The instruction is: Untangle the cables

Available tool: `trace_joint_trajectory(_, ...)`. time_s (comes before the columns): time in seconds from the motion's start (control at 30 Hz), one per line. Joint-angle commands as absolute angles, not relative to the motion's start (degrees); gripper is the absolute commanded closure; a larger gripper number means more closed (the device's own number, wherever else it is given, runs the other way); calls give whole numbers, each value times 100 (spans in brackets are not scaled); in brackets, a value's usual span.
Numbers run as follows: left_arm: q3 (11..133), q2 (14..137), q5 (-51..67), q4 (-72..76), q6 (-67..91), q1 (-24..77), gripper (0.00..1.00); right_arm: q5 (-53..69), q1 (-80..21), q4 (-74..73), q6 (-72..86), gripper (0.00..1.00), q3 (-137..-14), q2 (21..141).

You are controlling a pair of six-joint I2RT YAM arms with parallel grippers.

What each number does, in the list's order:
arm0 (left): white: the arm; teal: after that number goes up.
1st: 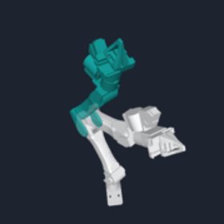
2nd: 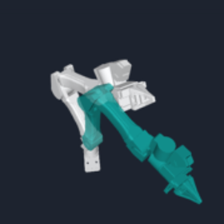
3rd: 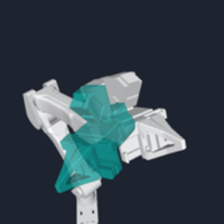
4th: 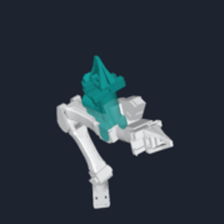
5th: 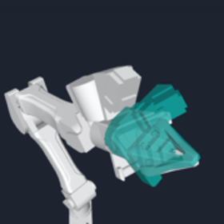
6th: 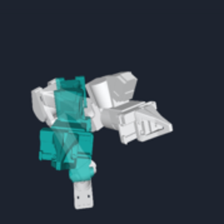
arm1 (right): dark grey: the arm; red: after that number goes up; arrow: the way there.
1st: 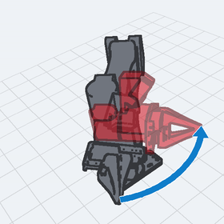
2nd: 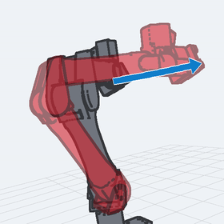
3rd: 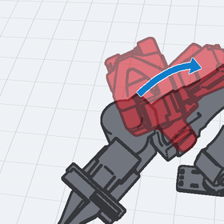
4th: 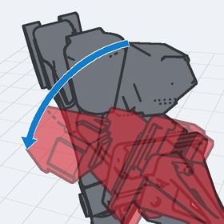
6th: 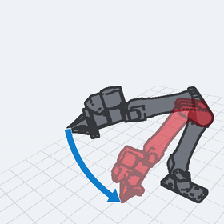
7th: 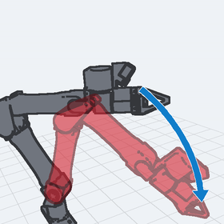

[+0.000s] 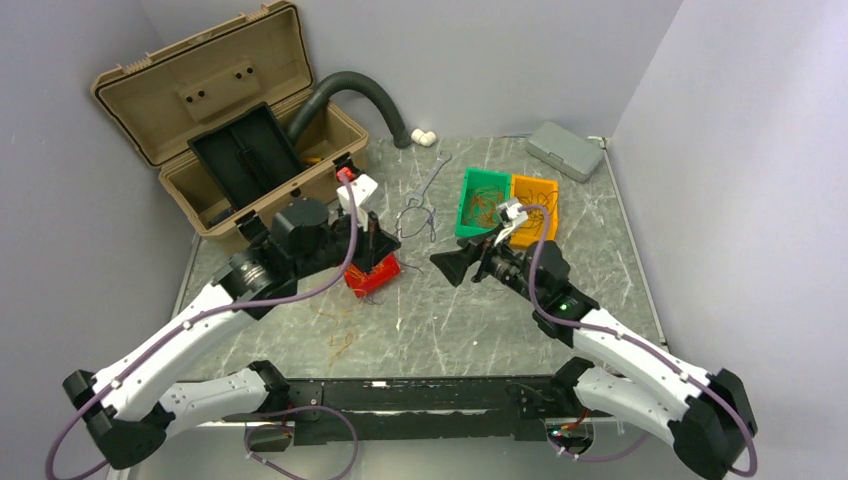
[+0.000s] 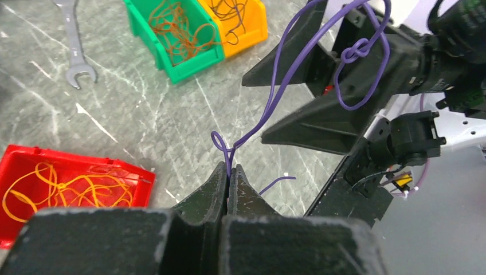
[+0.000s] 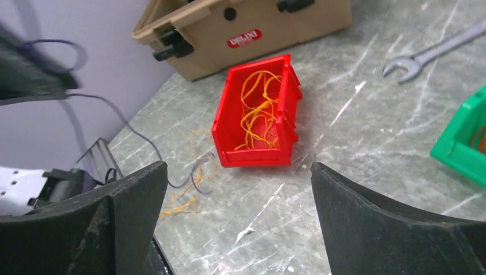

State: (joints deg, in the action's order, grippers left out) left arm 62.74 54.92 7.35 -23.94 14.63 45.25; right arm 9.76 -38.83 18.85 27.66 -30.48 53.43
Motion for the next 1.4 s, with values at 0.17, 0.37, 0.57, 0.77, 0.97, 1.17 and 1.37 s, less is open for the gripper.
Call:
trace_joint_trajectory(0.17,7009,6443,1682,-2459,1239,4552,100,1404,-3885,1278,1446,0,-3533,4240)
trace_joint_trajectory(0.37,7116,6832,1935,-2363,1359,4560,5,1018,-3878,1179,1770,0,-3668,4151)
trace_joint_trajectory(0.57,7180,6979,1083,-3284,1445,4531,1,-408,-3872,-35,1924,1,-3979,4278)
trace_joint_trajectory(0.77,6384,6414,550,-3689,2020,4094,1,-716,-3883,-1580,2431,3,-4667,5732)
trace_joint_trajectory(0.97,4641,5286,985,-3201,2890,2943,1,75,-3976,-798,3070,0,-4419,6749)
trace_joint_trajectory(1.17,4080,5078,1235,-3304,3188,2423,1,318,-4326,-829,2220,0,-5110,8194)
trace_joint_trajectory(1.37,3918,4676,827,-3539,3399,2233,1,252,-4711,-1641,1230,0,-6086,9426)
